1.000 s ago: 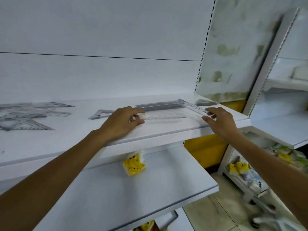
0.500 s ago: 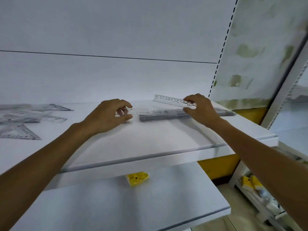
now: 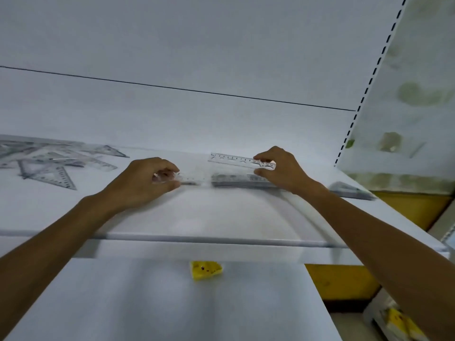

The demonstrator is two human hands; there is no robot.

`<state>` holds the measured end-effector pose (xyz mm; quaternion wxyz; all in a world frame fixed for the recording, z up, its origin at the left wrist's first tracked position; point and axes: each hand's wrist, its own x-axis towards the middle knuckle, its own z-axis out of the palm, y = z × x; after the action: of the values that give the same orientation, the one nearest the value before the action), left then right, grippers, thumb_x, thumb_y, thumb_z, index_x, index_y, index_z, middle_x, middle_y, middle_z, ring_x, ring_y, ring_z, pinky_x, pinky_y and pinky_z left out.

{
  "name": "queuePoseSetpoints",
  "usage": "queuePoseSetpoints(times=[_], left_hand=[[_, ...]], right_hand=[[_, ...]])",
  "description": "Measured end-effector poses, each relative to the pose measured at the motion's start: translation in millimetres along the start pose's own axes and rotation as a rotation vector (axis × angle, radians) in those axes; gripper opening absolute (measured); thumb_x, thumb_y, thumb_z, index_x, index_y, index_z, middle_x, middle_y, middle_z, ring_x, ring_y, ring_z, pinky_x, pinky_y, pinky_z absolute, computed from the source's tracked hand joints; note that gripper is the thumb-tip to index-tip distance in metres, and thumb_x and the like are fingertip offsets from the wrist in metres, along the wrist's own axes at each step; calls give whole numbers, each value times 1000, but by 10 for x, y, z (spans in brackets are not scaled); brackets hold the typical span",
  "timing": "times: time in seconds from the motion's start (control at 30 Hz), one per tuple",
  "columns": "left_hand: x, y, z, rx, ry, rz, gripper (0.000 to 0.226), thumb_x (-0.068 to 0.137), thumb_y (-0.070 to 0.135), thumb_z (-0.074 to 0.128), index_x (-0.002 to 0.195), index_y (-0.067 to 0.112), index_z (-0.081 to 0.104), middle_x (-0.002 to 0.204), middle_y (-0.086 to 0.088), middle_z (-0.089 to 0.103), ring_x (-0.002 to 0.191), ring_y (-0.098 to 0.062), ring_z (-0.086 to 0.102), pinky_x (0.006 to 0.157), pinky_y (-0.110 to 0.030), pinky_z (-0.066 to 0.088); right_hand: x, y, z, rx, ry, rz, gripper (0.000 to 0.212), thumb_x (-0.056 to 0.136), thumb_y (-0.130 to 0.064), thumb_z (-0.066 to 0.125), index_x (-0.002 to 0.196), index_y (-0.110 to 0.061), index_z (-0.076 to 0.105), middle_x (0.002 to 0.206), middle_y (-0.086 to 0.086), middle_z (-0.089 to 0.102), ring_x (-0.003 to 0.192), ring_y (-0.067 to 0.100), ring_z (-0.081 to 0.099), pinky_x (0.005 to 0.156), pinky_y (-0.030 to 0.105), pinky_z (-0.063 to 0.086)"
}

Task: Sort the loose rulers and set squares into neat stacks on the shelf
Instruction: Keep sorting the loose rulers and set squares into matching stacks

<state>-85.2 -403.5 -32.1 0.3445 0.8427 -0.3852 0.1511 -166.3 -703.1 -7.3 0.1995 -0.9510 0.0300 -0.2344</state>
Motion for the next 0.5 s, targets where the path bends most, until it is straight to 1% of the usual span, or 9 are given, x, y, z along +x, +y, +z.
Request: queuePoseSetpoints(times=[0.1,0.2,0.3,0.4,0.5], left_hand=[[-90,116,134,9,0,-8,23,77,24,72,99,21,67,86,17,61,82,6,57,70,-3,40],[-155,208,195,14,12,-14,22,77,25,72,98,22,67,87,17,61,82,6,58,70,-5,41],[-233,248,202,15,3,-35,22,75,23,74,96,23,67,88,17,62,82,6,59,70,-2,41],[-273,262,160,2,8,-57,21,74,20,75,93,24,67,86,20,61,84,11,57,71,0,40],[-257,259,117,6,26,-86,20,75,23,74,93,27,66,85,21,62,83,14,56,71,0,40]], right_hand=[[-47,103,-57,45,-40,-8,32,80,-13,70,111,-10,64,110,10,58,104,19,53,80,11,30],[-95,206,-65,78,-96,-30,29,80,-12,69,109,-10,65,110,10,60,103,19,55,80,13,32],[-90,267,-50,104,-109,-37,28,81,-13,68,108,-10,65,110,9,60,100,15,54,76,11,30],[-78,275,-37,144,-114,-54,29,79,-13,70,107,-9,65,109,10,60,94,11,51,74,10,31],[-66,286,-14,154,-123,-66,30,79,-15,70,108,-9,64,109,8,59,93,10,50,70,4,32]])
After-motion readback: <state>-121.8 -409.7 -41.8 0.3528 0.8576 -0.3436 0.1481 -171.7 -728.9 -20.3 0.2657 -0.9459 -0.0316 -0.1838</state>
